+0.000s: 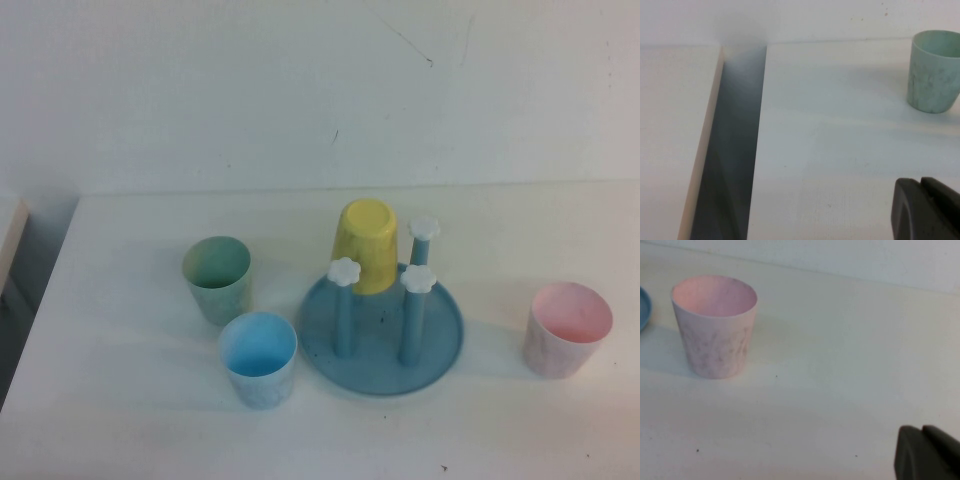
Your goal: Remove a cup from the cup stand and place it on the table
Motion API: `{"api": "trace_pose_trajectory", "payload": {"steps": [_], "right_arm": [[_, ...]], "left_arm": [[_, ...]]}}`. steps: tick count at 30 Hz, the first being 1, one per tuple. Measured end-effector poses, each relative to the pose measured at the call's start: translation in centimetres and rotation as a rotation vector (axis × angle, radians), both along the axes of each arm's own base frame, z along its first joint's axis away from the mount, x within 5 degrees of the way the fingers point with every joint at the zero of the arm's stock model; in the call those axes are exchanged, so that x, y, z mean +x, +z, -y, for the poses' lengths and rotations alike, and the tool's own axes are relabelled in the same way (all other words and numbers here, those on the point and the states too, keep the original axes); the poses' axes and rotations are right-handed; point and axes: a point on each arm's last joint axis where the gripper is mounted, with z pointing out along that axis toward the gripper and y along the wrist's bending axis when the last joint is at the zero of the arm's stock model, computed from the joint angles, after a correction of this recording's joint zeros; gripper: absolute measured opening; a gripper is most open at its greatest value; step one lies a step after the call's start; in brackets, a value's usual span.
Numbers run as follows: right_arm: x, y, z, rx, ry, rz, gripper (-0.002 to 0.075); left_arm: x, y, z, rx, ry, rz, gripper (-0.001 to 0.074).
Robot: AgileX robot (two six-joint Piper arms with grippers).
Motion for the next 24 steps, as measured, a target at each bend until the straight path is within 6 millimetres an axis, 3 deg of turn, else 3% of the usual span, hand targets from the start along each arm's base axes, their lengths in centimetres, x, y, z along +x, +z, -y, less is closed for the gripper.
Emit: {"api": "trace_pose_trajectory", "payload": {"steps": [24], "right_arm": [[-0.01, -0.01, 0.00, 0.010, -0.004, -0.001, -0.0001]], "left_arm": [[0.00, 0.00, 0.00, -0.002, 0.001, 0.000, -0.0001]]}}
